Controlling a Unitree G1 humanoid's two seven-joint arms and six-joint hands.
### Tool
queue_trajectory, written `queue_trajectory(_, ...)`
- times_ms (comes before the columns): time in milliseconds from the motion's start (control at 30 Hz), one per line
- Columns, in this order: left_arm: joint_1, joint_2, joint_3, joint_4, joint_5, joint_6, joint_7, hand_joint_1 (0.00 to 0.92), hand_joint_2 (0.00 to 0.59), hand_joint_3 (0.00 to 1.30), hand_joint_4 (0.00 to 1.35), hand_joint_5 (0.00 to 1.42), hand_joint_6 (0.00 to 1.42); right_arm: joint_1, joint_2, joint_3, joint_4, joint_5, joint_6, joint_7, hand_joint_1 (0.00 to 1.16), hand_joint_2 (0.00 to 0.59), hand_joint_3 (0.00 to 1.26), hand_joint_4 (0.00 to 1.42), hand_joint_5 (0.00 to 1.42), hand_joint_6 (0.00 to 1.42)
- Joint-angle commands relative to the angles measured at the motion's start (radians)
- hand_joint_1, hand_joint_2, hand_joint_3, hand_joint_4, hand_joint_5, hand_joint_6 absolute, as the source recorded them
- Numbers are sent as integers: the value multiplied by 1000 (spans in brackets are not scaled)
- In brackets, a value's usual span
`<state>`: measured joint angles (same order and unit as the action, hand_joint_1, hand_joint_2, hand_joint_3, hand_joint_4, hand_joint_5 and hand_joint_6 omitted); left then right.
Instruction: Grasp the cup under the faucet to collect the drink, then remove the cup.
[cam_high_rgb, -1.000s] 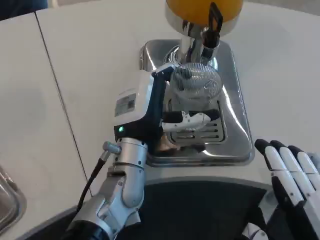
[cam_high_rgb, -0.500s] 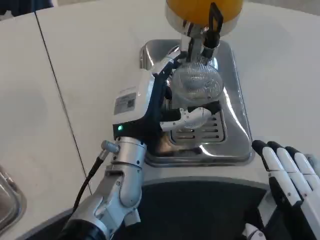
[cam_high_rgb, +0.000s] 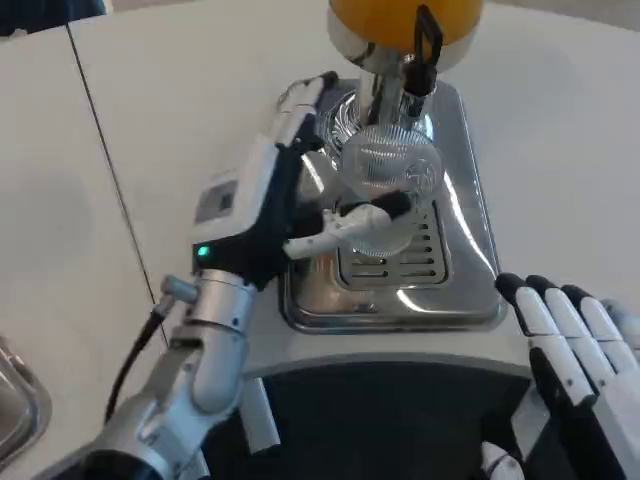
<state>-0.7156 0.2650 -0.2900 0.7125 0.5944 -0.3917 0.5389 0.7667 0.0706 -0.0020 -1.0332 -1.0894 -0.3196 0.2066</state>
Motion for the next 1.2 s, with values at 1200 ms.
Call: queue_trajectory(1200, 850, 434, 358, -1107, 336, 223, -431, 56, 43, 0, 0, 0, 0, -104, 131, 107, -14, 203, 190, -44, 183, 586, 0, 0, 0, 0)
